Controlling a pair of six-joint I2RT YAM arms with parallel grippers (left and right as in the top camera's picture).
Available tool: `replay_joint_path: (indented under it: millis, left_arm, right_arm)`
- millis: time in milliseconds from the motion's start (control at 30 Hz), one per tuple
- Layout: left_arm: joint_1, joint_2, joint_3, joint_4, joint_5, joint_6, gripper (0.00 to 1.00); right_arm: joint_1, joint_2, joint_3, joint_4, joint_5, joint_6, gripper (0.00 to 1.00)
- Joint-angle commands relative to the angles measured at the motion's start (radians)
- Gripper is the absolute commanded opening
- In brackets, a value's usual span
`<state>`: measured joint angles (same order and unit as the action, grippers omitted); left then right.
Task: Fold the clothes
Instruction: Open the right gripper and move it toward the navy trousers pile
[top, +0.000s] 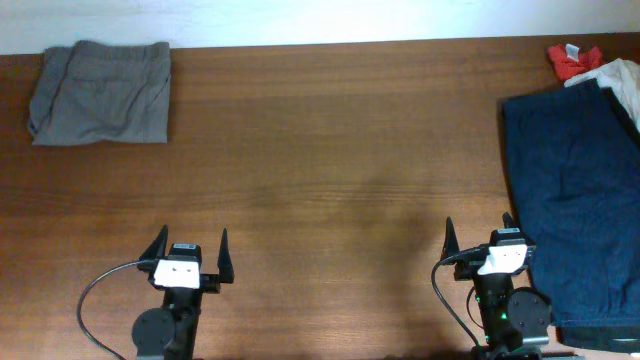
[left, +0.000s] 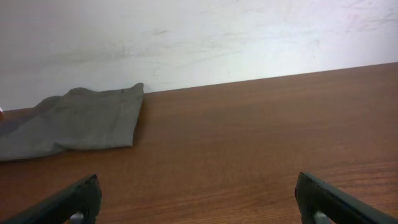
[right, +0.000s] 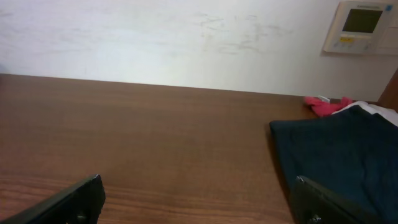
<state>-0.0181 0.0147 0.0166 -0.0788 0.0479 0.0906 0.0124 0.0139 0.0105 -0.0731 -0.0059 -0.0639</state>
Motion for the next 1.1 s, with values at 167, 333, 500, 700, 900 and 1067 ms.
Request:
replay_joint_path:
  millis: [167, 333, 500, 700, 900, 1067]
  left_arm:
    - [0.005, -0.01, -0.008, 0.0, -0.003, 0.016, 0.99]
    - [0.005, -0.01, -0.008, 0.0, -0.003, 0.016, 0.99]
    - [0.005, -0.01, -0.008, 0.0, -0.003, 0.016, 0.99]
    - [0.005, -0.01, -0.008, 0.0, -0.003, 0.016, 0.99]
    - [0.005, -0.01, -0.008, 0.0, -0.003, 0.016, 0.99]
    - [0.005, -0.01, -0.008, 0.0, -0.003, 0.016, 0.99]
  right_arm:
    - [-0.008, -0.01, -0.005, -0.005, -0.01, -0.003, 0.98]
    - [-0.008, -0.01, -0.005, -0.005, -0.009, -0.003, 0.98]
    - [-0.008, -0.01, -0.005, -0.005, -0.01, -0.003, 0.98]
    - [-0.008, -0.01, -0.005, -0.005, -0.009, -0.003, 0.98]
    - [-0.008, -0.01, -0.005, -0.005, -0.009, -0.003, 0.98]
    - [-0.007, -0.011, -0.005, 0.01, -0.01, -0.003, 0.98]
